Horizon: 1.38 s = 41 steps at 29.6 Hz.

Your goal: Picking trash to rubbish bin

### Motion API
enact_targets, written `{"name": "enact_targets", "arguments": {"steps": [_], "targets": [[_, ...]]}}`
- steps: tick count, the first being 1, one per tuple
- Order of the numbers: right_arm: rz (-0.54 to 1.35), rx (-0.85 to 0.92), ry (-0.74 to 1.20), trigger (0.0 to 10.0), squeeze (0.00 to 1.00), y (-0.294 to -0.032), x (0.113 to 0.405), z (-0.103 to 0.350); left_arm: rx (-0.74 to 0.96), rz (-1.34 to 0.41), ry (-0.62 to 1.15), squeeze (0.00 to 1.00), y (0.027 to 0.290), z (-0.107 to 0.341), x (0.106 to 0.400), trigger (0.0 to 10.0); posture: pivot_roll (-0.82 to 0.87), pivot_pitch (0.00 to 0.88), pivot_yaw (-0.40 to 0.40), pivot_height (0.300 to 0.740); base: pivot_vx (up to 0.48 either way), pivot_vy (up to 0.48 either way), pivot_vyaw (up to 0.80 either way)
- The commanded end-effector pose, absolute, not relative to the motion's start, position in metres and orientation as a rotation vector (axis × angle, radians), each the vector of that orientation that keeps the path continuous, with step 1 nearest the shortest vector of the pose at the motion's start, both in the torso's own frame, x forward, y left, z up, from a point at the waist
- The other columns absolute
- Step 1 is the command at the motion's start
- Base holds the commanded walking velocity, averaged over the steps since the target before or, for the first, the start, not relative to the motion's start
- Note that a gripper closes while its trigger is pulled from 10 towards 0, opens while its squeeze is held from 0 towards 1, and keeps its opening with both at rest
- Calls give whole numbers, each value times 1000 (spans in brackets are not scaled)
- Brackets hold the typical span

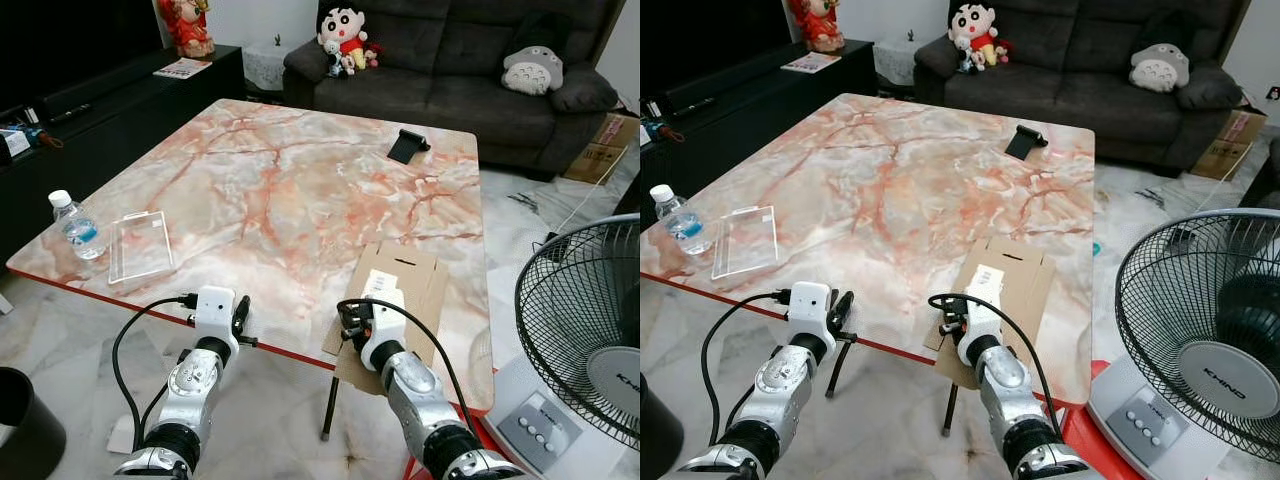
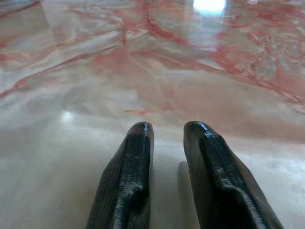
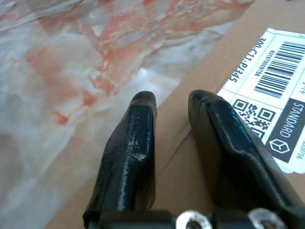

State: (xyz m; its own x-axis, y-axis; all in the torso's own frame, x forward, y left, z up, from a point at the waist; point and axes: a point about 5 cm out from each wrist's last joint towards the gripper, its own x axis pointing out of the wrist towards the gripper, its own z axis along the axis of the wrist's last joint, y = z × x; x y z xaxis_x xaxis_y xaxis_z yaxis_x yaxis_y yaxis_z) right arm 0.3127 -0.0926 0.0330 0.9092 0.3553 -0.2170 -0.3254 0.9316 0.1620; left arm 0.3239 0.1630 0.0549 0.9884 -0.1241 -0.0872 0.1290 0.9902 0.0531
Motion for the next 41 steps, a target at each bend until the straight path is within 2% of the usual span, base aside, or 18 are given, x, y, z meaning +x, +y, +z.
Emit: {"name": "enact_targets", "arguments": {"steps": [1,6,9,16,22,31,34,41], "targets": [[324,118,278,10000,0,-105,305,22,59,-137,76,0,162,57,325,10000,18,0,-21,740,0,0,0],[318,112,271,10000,0,-112,300,19,58,-141,79,0,161,56,324,10000,18,0,-21,740,0,0,0],[293,103,249,10000,0,-126,289,14,56,-150,83,0,160,54,323,10000,-1,0,-17,740,0,0,0],[299,91,187,10000,0,-129,285,22,54,-156,84,0,158,54,323,10000,-6,0,-17,740,0,0,0],[318,102,115,10000,0,-124,289,38,52,-156,79,0,159,55,323,10000,-6,0,-18,740,0,0,0],[384,159,-77,10000,0,-102,308,90,47,-160,55,0,158,60,325,10000,-4,0,-18,740,0,0,0],[379,170,-79,10000,0,-100,313,92,45,-160,49,0,158,60,325,10000,-3,0,-18,740,0,0,0],[300,156,50,10000,0,-100,322,70,43,-144,22,0,157,63,326,10000,13,0,-16,740,0,0,0]]}}
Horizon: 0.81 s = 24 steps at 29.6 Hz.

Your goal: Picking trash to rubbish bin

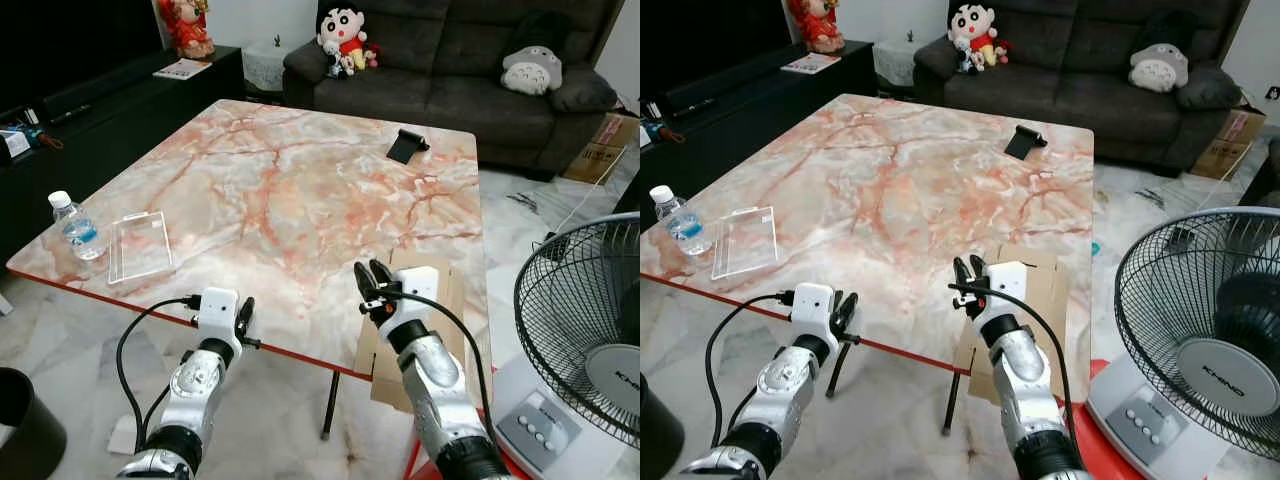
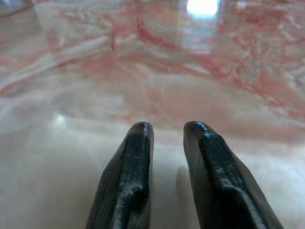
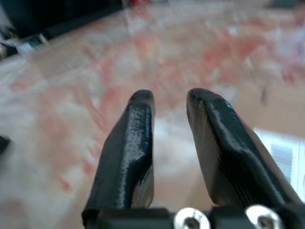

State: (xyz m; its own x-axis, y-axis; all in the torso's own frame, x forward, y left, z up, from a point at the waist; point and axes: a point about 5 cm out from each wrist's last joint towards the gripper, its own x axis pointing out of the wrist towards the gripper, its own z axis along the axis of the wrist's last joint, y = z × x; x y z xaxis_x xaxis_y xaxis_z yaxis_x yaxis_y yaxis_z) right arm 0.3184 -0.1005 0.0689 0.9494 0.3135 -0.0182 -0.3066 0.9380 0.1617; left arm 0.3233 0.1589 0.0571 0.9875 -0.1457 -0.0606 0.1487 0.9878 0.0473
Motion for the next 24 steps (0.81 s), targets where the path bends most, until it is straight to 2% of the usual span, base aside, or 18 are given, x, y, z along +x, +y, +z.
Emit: {"name": "enact_targets", "arguments": {"steps": [1,6,17,24], "targets": [[299,161,49,10000,0,-99,323,71,45,-141,16,0,158,64,326,10000,13,0,-16,740,0,0,0],[318,174,18,10000,0,-91,327,78,41,-134,11,0,159,65,326,10000,13,0,-16,740,0,0,0],[310,177,10,10000,0,-92,326,76,36,-131,1,0,158,66,325,10000,9,0,-20,740,0,0,0],[312,182,10,10000,0,-90,326,76,36,-127,-5,0,159,66,326,10000,12,0,-22,740,-290,0,0]]}}
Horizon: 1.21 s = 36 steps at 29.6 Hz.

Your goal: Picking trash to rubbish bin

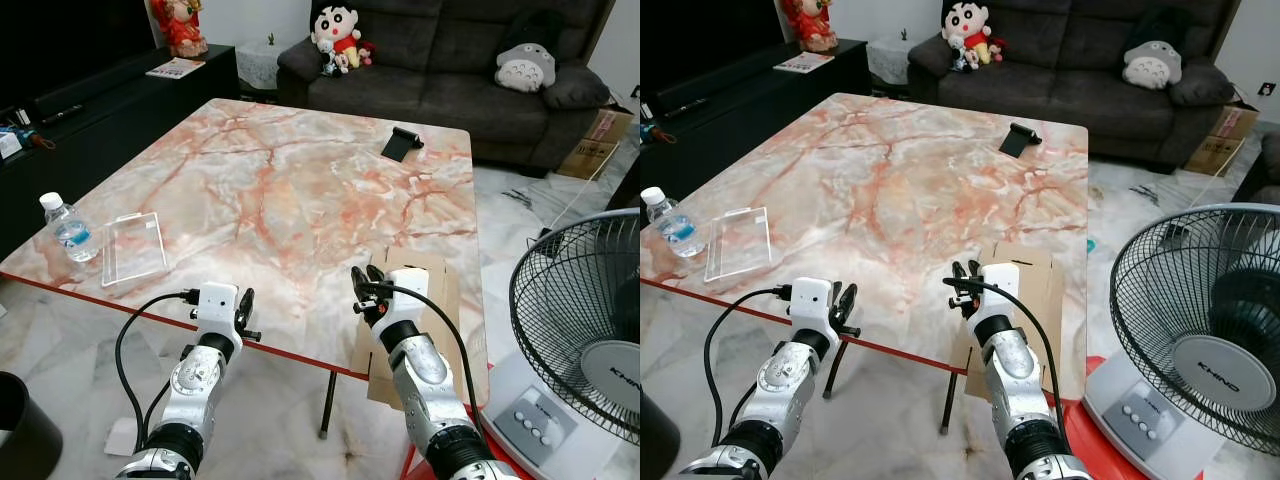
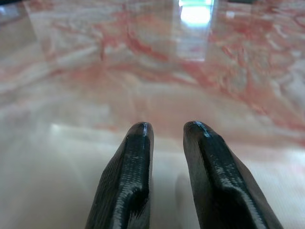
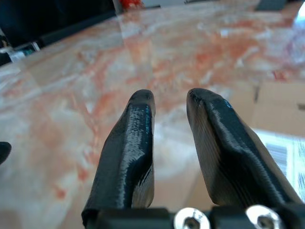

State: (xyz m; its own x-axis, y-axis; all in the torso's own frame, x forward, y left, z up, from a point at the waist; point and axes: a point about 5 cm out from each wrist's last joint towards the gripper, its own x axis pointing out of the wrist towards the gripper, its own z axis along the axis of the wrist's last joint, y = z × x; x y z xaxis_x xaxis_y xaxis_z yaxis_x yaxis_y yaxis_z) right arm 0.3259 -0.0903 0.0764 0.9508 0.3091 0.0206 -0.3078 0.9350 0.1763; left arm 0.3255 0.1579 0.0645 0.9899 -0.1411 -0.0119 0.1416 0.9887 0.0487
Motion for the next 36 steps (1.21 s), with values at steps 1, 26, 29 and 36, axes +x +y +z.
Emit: {"name": "enact_targets", "arguments": {"steps": [1,26,29,36], "targets": [[312,182,9,10000,0,-90,327,76,36,-126,-6,0,159,67,326,10000,12,0,-22,740,-311,0,0],[309,185,17,10000,0,-92,326,72,51,-136,1,0,161,62,321,10000,10,0,-26,740,-133,0,0],[290,194,87,10000,0,-97,321,58,63,-136,45,0,165,52,315,10000,11,0,-27,740,0,0,0],[221,178,254,10000,0,-114,303,22,86,-90,159,0,183,29,299,10000,14,0,-29,740,0,0,0]]}}
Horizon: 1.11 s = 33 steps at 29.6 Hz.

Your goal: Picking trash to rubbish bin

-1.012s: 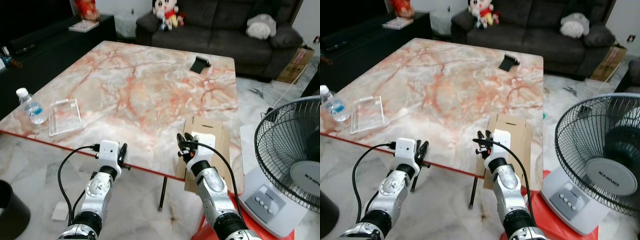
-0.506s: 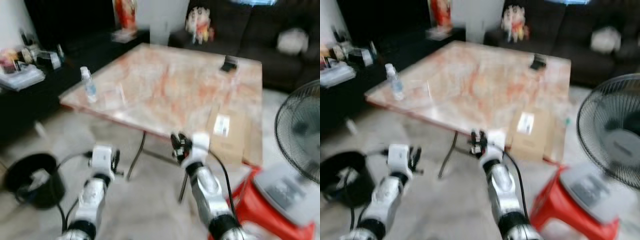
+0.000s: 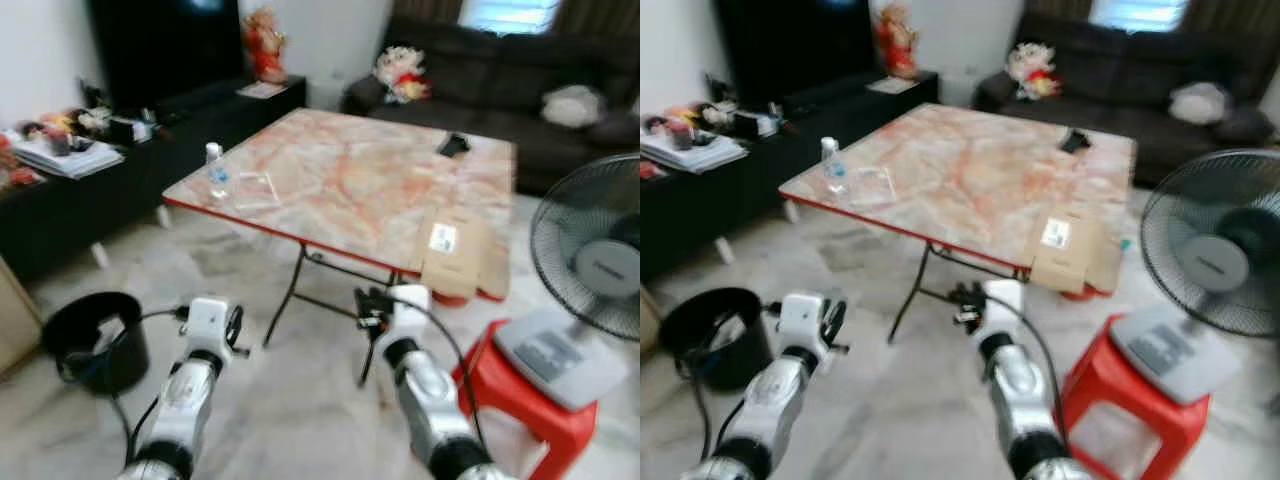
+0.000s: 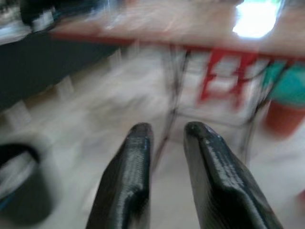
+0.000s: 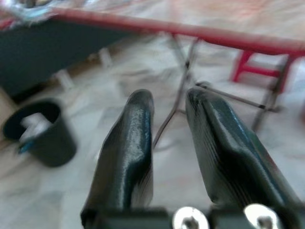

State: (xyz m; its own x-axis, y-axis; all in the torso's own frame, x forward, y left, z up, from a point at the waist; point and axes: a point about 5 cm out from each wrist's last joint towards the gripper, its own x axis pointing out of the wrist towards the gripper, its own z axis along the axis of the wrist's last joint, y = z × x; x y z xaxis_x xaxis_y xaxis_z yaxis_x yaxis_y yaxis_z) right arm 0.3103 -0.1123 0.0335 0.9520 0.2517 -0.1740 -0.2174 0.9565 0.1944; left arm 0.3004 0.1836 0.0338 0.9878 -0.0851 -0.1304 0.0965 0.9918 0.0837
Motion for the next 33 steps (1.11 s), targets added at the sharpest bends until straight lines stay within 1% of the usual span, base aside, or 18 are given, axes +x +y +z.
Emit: {"name": "enact_targets", "arguments": {"steps": [1,3,13,15,17,18,19,20,21,22,27,30,33], "targets": [[215,172,269,10000,0,-116,301,19,88,-84,169,0,185,28,298,10000,14,0,-29,740,0,0,0],[186,171,326,10000,0,-123,295,8,90,-61,206,0,192,21,292,10000,15,0,-30,740,0,0,0],[138,168,455,10000,0,-135,279,-13,80,7,355,0,212,-4,271,10000,6,0,-30,740,0,0,0],[127,159,508,10000,0,-137,272,-22,73,30,429,0,216,-16,260,10000,8,0,-28,740,0,0,0],[122,153,535,10000,0,-138,268,-26,69,44,461,0,218,-21,255,10000,7,0,-28,740,0,0,0],[110,137,598,10000,0,-140,258,-35,67,82,524,0,223,-31,243,10000,6,0,-26,740,251,0,0],[110,137,598,10000,0,-140,258,-35,67,82,524,0,223,-31,243,10000,6,0,-26,740,251,0,0],[97,127,640,10000,0,-141,251,-42,61,109,561,0,227,-36,236,10000,6,0,-26,740,330,0,0],[97,127,640,10000,0,-141,251,-42,61,109,561,0,227,-36,236,10000,6,0,-26,740,330,0,0],[89,118,678,10000,0,-142,245,-47,51,133,588,0,230,-41,229,10000,11,0,-27,740,356,0,0],[64,129,743,10000,0,-143,232,-57,47,161,633,0,235,-47,219,10000,18,0,-29,740,368,0,0],[59,133,754,10000,0,-143,230,-59,47,165,644,0,235,-49,216,10000,18,0,-29,740,371,0,0],[71,146,781,10000,0,-139,224,-63,47,164,688,0,233,-56,208,10000,15,0,-26,740,371,0,-654]]}}
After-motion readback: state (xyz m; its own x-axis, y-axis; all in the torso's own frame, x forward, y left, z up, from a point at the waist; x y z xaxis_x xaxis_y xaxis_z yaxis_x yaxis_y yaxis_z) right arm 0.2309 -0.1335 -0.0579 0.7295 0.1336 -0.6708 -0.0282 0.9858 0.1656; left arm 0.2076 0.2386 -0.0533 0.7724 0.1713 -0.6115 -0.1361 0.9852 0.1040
